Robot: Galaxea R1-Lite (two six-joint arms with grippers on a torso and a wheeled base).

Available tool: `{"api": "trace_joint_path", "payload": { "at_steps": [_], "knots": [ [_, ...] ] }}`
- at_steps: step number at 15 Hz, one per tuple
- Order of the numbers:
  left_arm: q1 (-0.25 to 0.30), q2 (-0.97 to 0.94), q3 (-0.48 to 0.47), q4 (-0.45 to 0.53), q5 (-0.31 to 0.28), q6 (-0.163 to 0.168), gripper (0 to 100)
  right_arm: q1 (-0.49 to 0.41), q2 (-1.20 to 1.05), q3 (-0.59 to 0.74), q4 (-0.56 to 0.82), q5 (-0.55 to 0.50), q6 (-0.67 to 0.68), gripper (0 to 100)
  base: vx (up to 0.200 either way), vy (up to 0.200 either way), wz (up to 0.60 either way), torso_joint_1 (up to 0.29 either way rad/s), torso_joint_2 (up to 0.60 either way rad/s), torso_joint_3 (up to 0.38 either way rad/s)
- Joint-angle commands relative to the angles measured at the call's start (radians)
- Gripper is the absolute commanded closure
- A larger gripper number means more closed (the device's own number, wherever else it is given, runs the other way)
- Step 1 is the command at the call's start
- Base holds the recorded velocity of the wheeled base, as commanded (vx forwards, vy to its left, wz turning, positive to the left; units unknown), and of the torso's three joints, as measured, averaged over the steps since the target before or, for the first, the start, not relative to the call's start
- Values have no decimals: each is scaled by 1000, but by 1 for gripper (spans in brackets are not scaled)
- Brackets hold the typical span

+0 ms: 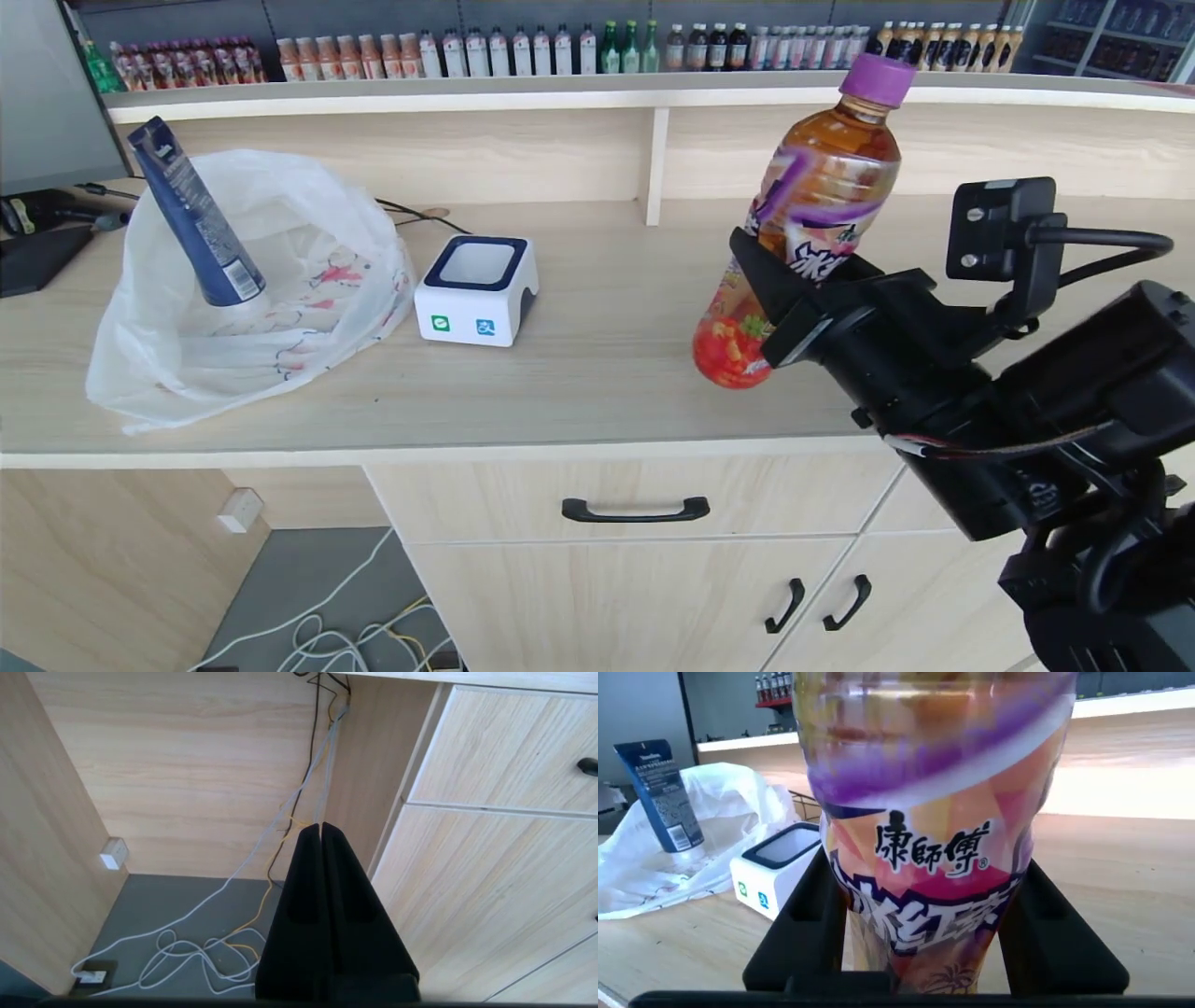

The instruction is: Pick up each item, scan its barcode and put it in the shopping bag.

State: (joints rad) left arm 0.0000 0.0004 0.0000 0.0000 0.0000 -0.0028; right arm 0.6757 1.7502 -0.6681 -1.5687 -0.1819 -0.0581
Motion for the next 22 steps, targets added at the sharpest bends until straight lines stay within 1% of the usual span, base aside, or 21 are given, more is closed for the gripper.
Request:
{"api": "trace_joint_path", "payload": {
  "at_steps": [1, 20, 22],
  "knots": [
    [0, 0, 0, 0, 0, -2, 100, -21, -31, 5, -2, -1, -3, 100, 0, 200, 0, 2, -7, 2],
    [0, 0, 0, 0, 0, -3, 100, -19, -40, 15, -2, -1, -3, 100, 0, 200, 0, 3, 3, 0],
    [0, 0, 0, 0, 0, 1, 100, -18, -38, 7, -2, -1, -3, 100, 0, 0, 0, 0, 0, 0]
  ]
}}
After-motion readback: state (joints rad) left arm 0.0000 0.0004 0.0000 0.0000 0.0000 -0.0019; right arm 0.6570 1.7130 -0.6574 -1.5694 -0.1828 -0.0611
